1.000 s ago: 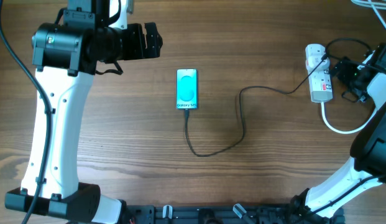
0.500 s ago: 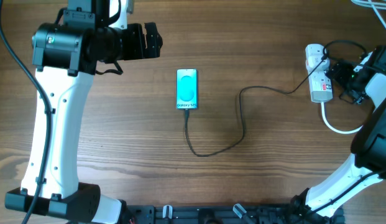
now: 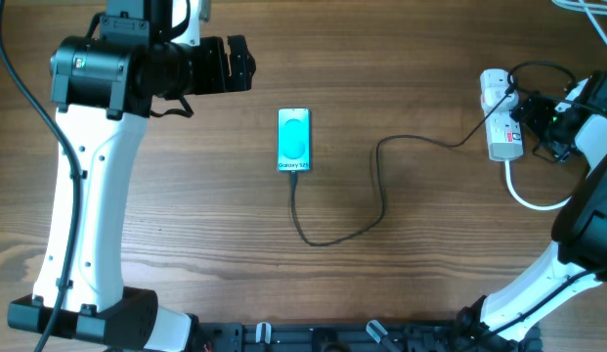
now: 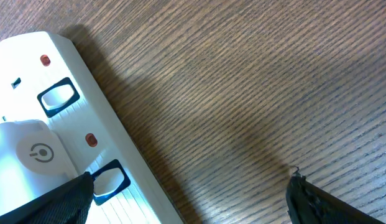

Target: Plug charger to phone and switch on socket

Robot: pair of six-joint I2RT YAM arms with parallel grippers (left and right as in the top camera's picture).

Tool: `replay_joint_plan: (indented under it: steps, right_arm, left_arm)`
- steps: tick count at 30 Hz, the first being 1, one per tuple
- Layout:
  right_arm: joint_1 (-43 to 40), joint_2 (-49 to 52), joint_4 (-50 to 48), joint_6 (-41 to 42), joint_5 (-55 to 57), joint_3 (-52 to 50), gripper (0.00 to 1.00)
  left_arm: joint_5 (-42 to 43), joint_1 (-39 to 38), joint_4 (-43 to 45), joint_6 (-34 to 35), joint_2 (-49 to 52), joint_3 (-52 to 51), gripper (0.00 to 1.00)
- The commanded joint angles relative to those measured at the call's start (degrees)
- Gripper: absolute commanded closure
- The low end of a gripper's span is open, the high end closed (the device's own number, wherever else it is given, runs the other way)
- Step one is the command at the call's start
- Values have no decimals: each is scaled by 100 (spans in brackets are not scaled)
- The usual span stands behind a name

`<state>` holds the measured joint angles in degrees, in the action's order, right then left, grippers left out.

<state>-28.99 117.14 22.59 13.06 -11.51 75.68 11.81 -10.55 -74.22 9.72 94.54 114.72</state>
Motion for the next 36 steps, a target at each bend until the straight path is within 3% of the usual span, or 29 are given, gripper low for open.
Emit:
replay_joint_plan:
  steps: [1,23,36]
  right_arm:
    - [31,170,55,-83,70,57,0]
    - [31,170,-92,195,592,57,0]
    - [122,203,-50,72,96,57,0]
  left_arm:
    - [-37,-15,-2,-31,7,-17,0]
    - [-37,-15,-2,-28,7,-17,0]
    - [-37,-15,-2,-31,7,-17,0]
